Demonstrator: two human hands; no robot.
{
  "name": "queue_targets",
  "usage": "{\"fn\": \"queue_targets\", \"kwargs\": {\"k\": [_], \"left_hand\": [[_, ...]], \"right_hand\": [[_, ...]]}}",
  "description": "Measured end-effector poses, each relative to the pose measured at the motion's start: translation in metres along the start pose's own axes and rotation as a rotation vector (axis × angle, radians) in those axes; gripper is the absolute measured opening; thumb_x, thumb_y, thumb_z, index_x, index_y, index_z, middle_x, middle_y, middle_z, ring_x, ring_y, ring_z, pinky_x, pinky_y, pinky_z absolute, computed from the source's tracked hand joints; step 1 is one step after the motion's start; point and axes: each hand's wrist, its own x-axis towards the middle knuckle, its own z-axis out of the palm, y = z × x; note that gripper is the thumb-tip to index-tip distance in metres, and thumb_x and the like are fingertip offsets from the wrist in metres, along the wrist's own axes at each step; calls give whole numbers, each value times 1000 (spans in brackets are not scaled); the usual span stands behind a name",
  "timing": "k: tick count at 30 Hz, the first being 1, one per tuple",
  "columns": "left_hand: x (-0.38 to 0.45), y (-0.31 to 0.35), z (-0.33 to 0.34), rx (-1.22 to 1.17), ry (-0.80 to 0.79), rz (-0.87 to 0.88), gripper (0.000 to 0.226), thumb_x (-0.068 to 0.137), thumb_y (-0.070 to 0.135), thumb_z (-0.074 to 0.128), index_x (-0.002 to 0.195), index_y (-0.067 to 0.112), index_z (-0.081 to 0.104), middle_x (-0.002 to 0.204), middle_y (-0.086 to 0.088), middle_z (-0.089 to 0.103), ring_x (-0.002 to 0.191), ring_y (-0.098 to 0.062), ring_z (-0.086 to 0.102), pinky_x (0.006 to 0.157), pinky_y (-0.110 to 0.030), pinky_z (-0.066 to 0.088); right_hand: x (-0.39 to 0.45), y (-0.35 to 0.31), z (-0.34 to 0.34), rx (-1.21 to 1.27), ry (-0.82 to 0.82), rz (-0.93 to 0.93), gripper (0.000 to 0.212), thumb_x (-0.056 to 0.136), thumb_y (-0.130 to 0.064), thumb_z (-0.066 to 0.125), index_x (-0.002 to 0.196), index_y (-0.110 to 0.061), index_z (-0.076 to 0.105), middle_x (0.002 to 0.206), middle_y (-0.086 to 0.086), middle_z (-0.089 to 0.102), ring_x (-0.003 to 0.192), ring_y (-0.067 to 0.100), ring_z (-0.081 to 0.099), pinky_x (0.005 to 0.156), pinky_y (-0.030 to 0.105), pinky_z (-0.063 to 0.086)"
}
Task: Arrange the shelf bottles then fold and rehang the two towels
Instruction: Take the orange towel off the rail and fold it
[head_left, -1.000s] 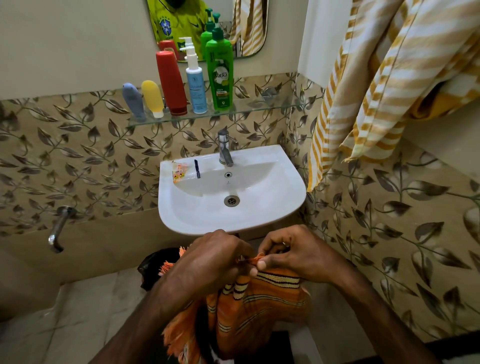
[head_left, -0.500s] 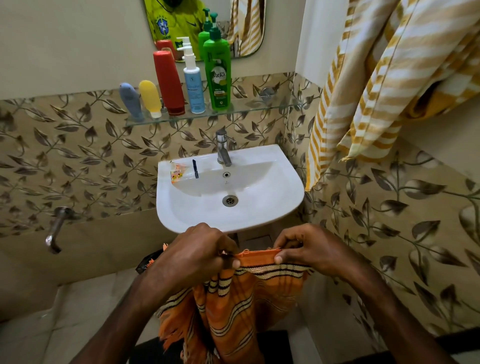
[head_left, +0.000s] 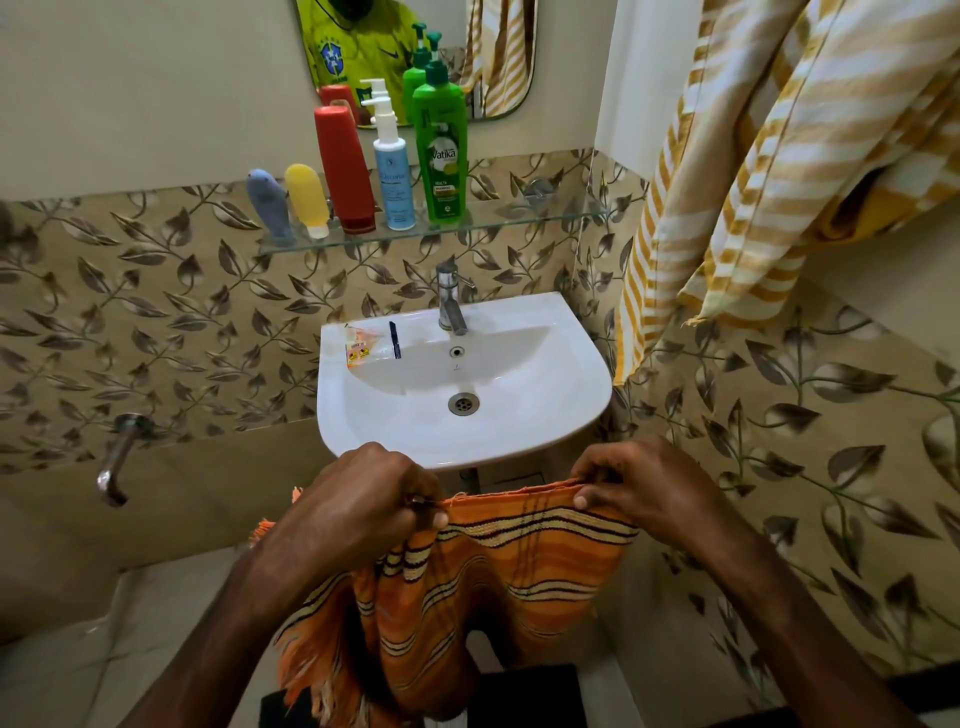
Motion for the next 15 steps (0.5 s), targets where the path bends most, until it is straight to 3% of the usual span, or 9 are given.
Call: {"fn": "queue_targets", "kwargs": {"k": [6,9,11,15], "left_hand": [[-1,-6,0,-28,9,-24,17,86,42,72,102,37,76,89,16,76,81,1,67,75,-35,59],[1,-7,1,-36,19,-32,15,86,42,72,99,37,76,86,16,75,80,0,66,74,-35,58],[1,-9,1,-44,22,-41,12,86,39,72,96,36,77,83,16,73,78,0,65,73,-34,58],[4,-18,-2,-113,77,-110,11,86,35,75,96,34,78,78,15,74,72,-1,65,72,-33,59]], "right_hand": [[7,6,5,-61,137,-23,11,82,-27,81,92,-26,78,87,-18,52,83,1,54,66,16,43],[7,10,5,-158,140,-17,13,80,-36,81,92,-33,77,101,-19,51,107,5,46,93,35,42],[5,10,1,-165,144,-3,11,80,-40,80,89,-38,73,105,-20,54,109,5,46,98,42,39],[1,19,-4,-5,87,63,16,90,-30,72,83,-37,59,88,-13,67,85,9,65,76,37,57]]}}
